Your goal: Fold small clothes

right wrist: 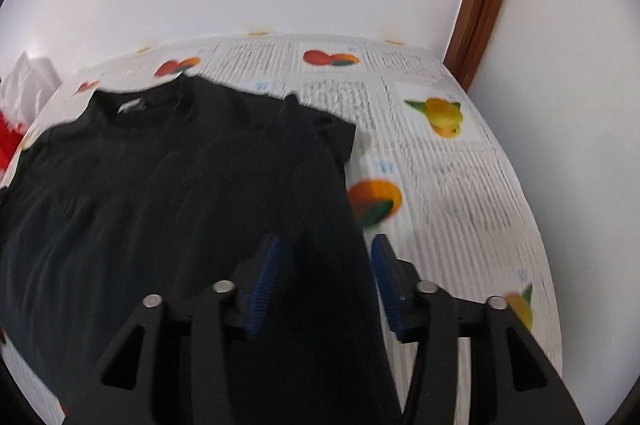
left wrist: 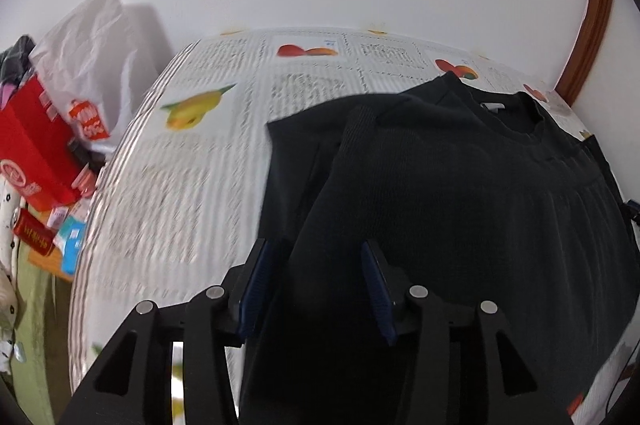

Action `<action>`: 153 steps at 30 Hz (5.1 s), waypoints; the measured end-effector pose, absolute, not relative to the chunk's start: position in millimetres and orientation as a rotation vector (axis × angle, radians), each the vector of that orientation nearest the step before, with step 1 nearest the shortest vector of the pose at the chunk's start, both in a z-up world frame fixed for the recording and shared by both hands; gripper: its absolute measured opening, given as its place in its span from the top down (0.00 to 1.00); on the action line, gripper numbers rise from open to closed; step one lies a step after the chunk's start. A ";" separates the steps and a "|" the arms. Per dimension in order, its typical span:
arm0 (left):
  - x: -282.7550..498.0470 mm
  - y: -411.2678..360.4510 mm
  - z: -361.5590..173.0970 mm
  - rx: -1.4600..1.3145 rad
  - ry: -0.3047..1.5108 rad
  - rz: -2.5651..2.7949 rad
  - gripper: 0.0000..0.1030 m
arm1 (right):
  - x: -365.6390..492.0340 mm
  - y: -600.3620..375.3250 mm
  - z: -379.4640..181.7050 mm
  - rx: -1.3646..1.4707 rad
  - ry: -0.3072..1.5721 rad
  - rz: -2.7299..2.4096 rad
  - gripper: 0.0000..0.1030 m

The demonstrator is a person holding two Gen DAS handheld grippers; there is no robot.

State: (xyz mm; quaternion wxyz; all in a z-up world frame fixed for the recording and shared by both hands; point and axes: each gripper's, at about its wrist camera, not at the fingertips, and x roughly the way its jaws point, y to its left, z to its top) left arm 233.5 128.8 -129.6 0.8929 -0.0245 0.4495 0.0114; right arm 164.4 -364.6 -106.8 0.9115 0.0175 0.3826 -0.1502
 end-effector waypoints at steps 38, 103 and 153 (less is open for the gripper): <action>203.8 96.1 -145.2 -0.167 0.905 -0.099 0.81 | 147.8 -442.9 -118.5 0.189 0.788 -0.432 0.76; 108.5 203.8 -163.6 -0.107 0.849 0.233 0.26 | 176.1 53.9 -167.2 -0.580 0.588 0.045 0.47; 120.4 -99.3 -142.0 0.066 0.877 -0.498 0.26 | 97.8 -310.5 -105.5 0.331 0.522 -0.111 0.52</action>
